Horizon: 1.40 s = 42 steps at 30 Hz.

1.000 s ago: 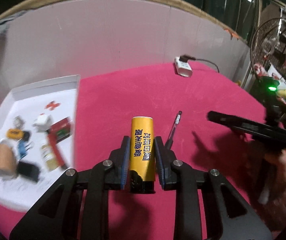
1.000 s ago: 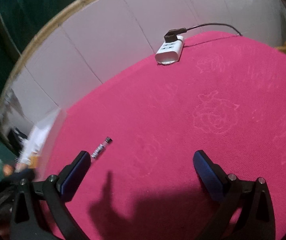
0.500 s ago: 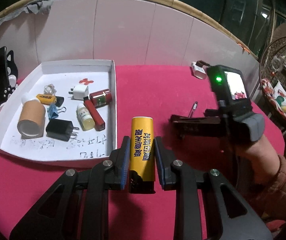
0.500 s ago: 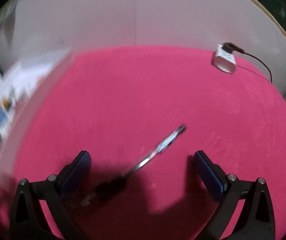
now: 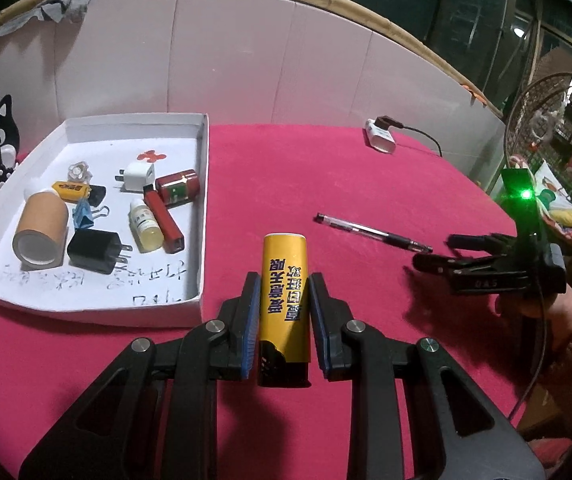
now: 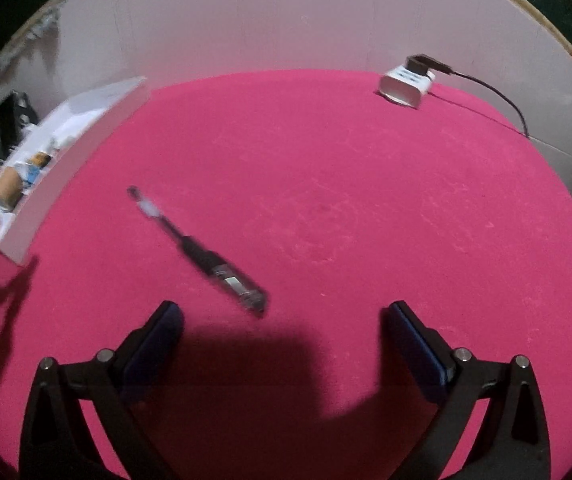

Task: Organize rigid objects
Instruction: 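Grasp the black pen with the right gripper while the left gripper holds the lighter, then carry the yellow lighter and black pen over the white tray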

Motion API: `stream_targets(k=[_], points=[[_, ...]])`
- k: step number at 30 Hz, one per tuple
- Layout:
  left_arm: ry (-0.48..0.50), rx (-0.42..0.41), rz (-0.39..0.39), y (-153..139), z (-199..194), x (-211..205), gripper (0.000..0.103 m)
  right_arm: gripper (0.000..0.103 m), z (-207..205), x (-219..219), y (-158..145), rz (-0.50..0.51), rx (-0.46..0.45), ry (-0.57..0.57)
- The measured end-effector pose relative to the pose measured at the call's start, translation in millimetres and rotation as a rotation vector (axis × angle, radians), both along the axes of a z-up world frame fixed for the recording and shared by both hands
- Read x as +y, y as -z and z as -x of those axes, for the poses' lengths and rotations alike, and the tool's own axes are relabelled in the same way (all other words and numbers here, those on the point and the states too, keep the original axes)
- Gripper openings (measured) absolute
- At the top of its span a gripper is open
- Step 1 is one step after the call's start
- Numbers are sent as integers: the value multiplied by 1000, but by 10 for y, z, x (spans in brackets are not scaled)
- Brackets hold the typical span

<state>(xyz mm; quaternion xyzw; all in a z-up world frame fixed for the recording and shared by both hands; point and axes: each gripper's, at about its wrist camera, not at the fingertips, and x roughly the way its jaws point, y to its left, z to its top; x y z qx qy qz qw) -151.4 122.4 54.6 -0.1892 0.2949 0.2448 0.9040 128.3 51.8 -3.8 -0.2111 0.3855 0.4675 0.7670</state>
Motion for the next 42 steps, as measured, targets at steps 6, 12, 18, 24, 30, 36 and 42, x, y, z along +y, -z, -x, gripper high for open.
stream_targets(k=[6,12,18,24,30,36,42], points=[[-15,-13,4,-23,68,40,23,67,150,509,-34,53,-66,-210],[-19,-19,14,-11,98,56,23,53,262,590,-5,80,-52,-308],[-22,-21,9,-19,91,31,23,10,514,392,-47,52,18,-365],[-59,-14,-19,-75,153,40,23,7,573,297,-62,-20,98,-312],[-97,1,-46,-123,190,40,23,7,480,130,-249,-216,258,-222],[-137,31,-67,-175,202,69,23,7,489,-70,-628,-416,309,-177],[-204,35,-133,-357,317,117,23,7,642,-117,-1075,-528,252,-223]])
